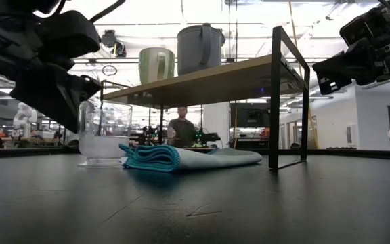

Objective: Stack small to large cups/mugs on shelf
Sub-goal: Put the transparent mug on the shelf

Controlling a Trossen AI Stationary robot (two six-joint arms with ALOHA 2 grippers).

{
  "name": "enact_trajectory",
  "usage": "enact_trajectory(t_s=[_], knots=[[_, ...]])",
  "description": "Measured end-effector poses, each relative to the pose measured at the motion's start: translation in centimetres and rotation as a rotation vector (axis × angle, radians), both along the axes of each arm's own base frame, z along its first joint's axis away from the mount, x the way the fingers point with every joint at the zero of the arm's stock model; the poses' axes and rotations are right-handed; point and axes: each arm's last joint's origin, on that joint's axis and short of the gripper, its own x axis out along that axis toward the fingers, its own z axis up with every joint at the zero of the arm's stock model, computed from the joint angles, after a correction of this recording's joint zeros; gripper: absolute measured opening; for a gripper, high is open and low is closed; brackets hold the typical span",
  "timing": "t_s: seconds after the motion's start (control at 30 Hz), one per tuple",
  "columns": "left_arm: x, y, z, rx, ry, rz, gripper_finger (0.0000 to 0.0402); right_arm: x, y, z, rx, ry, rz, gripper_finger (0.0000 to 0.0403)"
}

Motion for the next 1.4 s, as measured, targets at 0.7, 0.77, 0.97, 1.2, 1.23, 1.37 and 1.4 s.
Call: enact_trajectory(t_s=[0.7,0.77,0.97,1.2,1.23,1.37,1.4], knots=[[0.7,-0.3,0.1,0.005,-0.067,-0.045,0.0003,0.0,0.0,0.1,0.006,-0.006,-0.001,0.0],[0.8,-0.3,0.2,0.001,-0.085,-0.046,0.0004,0.0,0.0,0.1,0.005,-0.006,-0.001,0.0],[1.1,0.1,0.3,-0.011,-0.093,-0.057,0.0004,0.0,0.0,0.1,0.005,-0.006,-0.001,0.0],[1.1,0.3,0.2,-0.007,-0.076,-0.051,0.0005,0.0,0.0,0.1,0.005,-0.006,-0.001,0.0],[1.0,0.3,0.2,-0.012,-0.07,-0.055,0.0005,0.0,0.0,0.1,0.004,-0.007,-0.001,0.0],[0.9,0.2,0.1,-0.029,-0.057,-0.063,0.0002,0.0,0.0,0.1,0.004,-0.006,0.0,0.0],[0.9,0.1,0.1,-0.033,-0.056,-0.062,0.0004,0.0,0.0,0.1,0.004,-0.006,-0.001,0.0]])
